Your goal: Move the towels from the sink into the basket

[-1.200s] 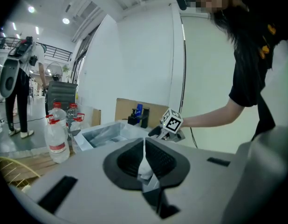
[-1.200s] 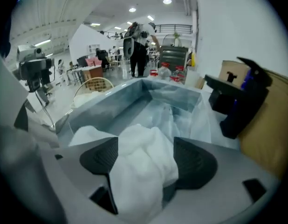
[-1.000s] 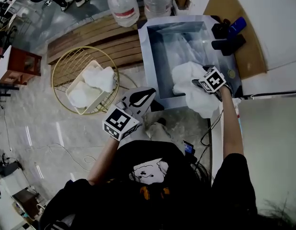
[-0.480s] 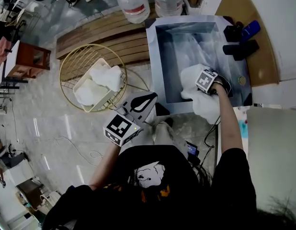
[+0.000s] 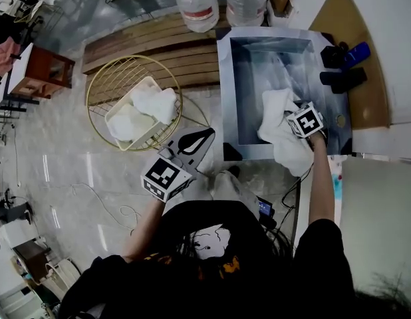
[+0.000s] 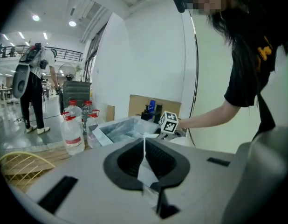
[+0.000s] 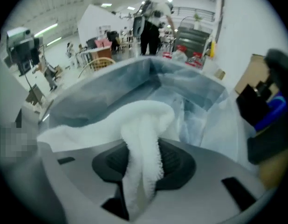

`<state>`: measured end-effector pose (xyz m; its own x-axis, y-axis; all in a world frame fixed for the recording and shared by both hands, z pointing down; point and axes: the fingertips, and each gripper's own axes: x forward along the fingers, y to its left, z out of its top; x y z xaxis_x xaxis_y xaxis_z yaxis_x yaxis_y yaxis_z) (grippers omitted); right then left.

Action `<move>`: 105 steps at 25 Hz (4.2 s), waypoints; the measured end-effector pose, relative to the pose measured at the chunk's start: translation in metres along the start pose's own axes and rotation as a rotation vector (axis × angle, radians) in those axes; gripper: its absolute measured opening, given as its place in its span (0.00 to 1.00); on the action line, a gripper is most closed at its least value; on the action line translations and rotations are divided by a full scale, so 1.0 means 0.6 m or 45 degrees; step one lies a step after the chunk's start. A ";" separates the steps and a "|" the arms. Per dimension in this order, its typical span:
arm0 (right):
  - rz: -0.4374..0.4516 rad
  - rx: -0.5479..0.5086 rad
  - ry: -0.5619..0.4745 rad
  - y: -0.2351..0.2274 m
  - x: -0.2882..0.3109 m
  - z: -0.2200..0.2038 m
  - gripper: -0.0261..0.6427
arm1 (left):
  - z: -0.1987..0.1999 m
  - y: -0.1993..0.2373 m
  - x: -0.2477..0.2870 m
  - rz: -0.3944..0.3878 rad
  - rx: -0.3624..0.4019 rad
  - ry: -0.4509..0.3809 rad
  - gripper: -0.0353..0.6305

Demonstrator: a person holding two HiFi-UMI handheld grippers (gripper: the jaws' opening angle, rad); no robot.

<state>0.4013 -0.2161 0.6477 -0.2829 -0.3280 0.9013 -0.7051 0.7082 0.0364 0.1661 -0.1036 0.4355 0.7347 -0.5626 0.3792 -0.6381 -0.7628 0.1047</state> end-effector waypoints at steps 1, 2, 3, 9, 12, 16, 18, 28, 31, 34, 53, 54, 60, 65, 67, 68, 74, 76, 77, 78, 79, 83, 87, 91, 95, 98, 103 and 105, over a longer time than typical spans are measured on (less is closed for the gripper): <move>-0.021 0.057 -0.089 0.000 -0.024 0.016 0.23 | -0.001 0.003 -0.003 0.008 -0.002 -0.001 0.06; -0.043 0.106 -0.183 0.000 -0.050 0.032 0.23 | 0.000 0.004 -0.005 0.013 -0.004 -0.006 0.06; -0.061 0.150 -0.281 0.001 -0.077 0.048 0.23 | 0.000 0.005 -0.006 0.017 -0.006 -0.013 0.06; -0.181 0.359 -0.689 0.032 -0.220 0.117 0.23 | 0.000 -0.002 -0.017 0.024 -0.002 -0.050 0.06; -0.206 0.472 -0.818 0.056 -0.275 0.135 0.23 | -0.001 -0.007 -0.029 0.025 -0.005 -0.058 0.06; -0.183 0.505 -0.949 0.109 -0.336 0.171 0.23 | -0.003 -0.005 -0.059 0.049 -0.009 -0.080 0.06; -0.158 0.481 -1.001 0.139 -0.361 0.197 0.23 | -0.005 -0.001 -0.077 0.067 -0.011 -0.093 0.06; 0.019 0.314 -1.141 0.324 -0.396 0.377 0.23 | -0.019 0.072 -0.213 0.189 -0.042 -0.181 0.06; 0.060 0.281 -1.149 0.387 -0.389 0.435 0.23 | -0.025 0.113 -0.273 0.229 -0.059 -0.221 0.06; 0.097 0.270 -1.163 0.447 -0.379 0.495 0.23 | -0.044 0.158 -0.339 0.259 -0.072 -0.234 0.06; 0.153 0.117 -1.200 0.724 -0.234 0.867 0.23 | -0.179 0.421 -0.662 0.471 -0.200 -0.282 0.06; 0.150 0.105 -1.168 0.732 -0.213 0.869 0.23 | -0.186 0.425 -0.669 0.483 -0.216 -0.286 0.06; 0.182 0.083 -0.854 0.771 -0.034 0.821 0.23 | -0.233 0.438 -0.703 0.569 -0.311 -0.276 0.06; 0.266 0.053 -0.518 0.807 0.132 0.733 0.23 | -0.263 0.441 -0.731 0.661 -0.371 -0.265 0.06; 0.307 0.039 -0.409 0.825 0.188 0.699 0.23 | -0.276 0.439 -0.740 0.700 -0.391 -0.252 0.06; 0.318 0.035 -0.364 0.830 0.215 0.683 0.23 | -0.282 0.439 -0.742 0.716 -0.398 -0.245 0.06; 0.411 0.048 -0.099 0.855 0.359 0.608 0.27 | -0.292 0.436 -0.742 0.814 -0.449 -0.188 0.06; 0.419 0.077 -0.040 0.863 0.393 0.587 0.29 | -0.292 0.435 -0.747 0.841 -0.471 -0.180 0.06; 0.414 0.092 -0.030 0.865 0.403 0.583 0.31 | -0.293 0.434 -0.750 0.846 -0.476 -0.172 0.06; 0.407 0.102 -0.031 0.865 0.408 0.583 0.33 | -0.294 0.433 -0.754 0.848 -0.477 -0.162 0.06; 0.403 0.102 -0.036 0.866 0.409 0.586 0.38 | -0.296 0.430 -0.759 0.847 -0.477 -0.151 0.06; 0.410 0.054 -0.076 0.866 0.379 0.603 0.51 | -0.299 0.422 -0.779 0.847 -0.468 -0.128 0.06; 0.371 0.127 -0.230 0.844 0.300 0.625 0.51 | -0.290 0.428 -0.788 0.783 -0.442 -0.140 0.06; 0.369 0.259 -0.407 0.813 0.203 0.606 0.48 | -0.276 0.420 -0.761 0.688 -0.386 -0.168 0.06; 0.315 0.368 -0.588 0.776 0.089 0.573 0.35 | -0.256 0.389 -0.714 0.546 -0.327 -0.181 0.06; 0.242 0.401 -0.704 0.755 0.003 0.554 0.33 | -0.250 0.364 -0.684 0.433 -0.289 -0.177 0.06; 0.115 0.458 -0.885 0.717 -0.126 0.530 0.29 | -0.213 0.322 -0.629 0.259 -0.215 -0.193 0.06; 0.063 0.480 -0.928 0.708 -0.166 0.510 0.28 | -0.201 0.298 -0.607 0.193 -0.193 -0.197 0.06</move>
<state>-0.0686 -0.0740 0.4412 -0.5793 -0.7175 0.3869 -0.8150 0.5174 -0.2609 -0.2434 0.0032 0.4268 0.6470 -0.7178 0.2571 -0.7623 -0.6160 0.1985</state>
